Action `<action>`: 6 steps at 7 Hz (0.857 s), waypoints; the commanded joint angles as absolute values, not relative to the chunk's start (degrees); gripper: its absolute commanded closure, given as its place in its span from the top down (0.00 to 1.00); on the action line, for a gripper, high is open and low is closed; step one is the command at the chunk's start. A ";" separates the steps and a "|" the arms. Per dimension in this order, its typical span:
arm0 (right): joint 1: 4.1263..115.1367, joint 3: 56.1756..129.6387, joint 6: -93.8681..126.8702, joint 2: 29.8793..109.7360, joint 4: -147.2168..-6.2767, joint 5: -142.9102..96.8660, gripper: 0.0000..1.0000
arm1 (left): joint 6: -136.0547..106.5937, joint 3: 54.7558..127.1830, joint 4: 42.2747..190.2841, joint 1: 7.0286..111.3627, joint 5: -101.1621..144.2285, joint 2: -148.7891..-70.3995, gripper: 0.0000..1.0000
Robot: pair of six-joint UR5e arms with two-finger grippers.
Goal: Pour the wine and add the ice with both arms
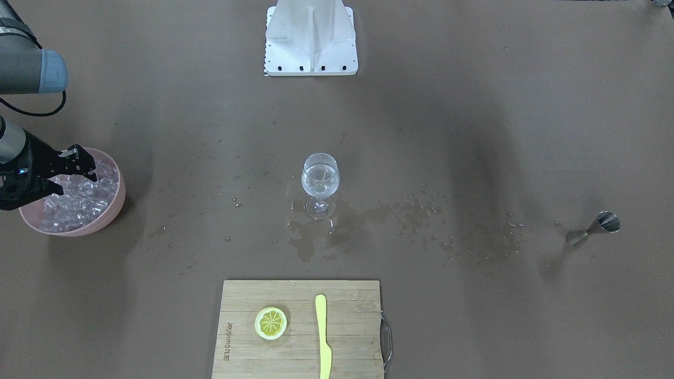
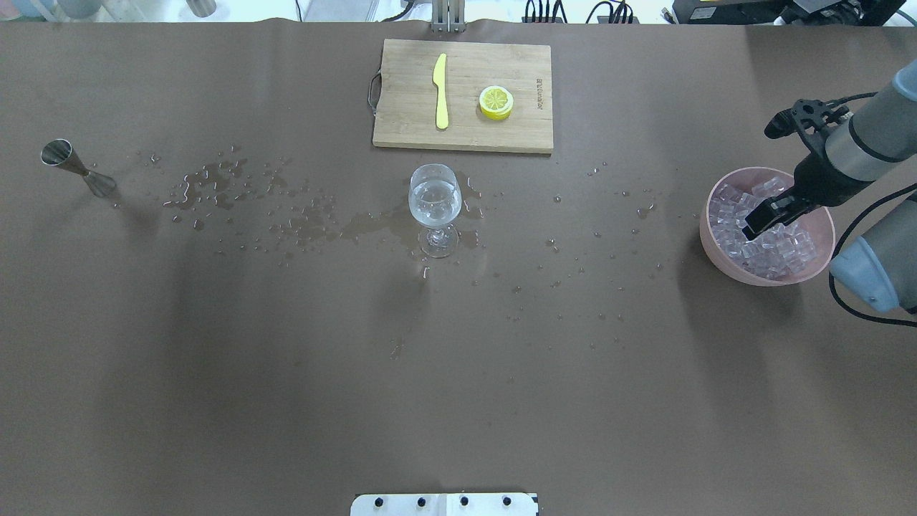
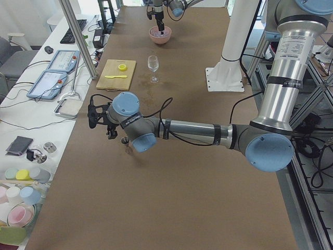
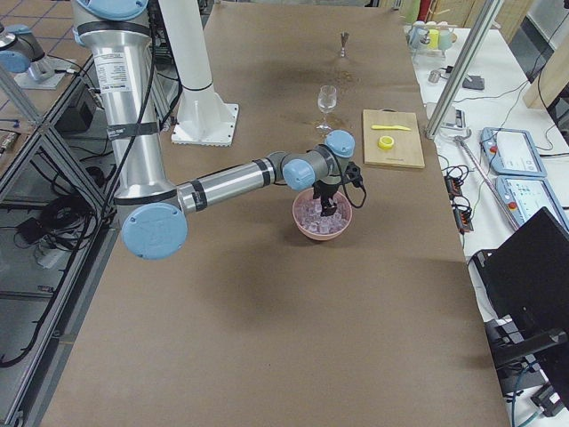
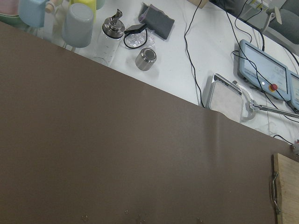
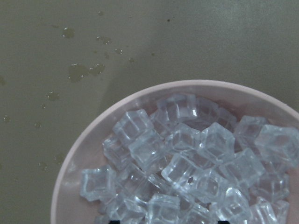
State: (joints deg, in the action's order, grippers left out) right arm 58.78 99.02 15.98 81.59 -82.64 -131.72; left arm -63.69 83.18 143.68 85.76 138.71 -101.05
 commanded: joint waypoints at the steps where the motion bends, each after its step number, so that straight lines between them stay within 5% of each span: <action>1: 57.75 99.23 14.68 80.86 -83.76 -129.82 0.75 | -63.90 83.14 143.79 85.69 138.60 -101.07 0.98; 6: 55.64 99.05 15.20 80.68 -83.76 -127.27 0.72 | -63.63 83.06 143.88 85.69 138.60 -101.07 0.98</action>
State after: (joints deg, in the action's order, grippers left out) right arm 56.32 99.08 15.10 80.69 -83.76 -127.88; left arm -63.71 83.06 143.87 85.69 138.60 -101.07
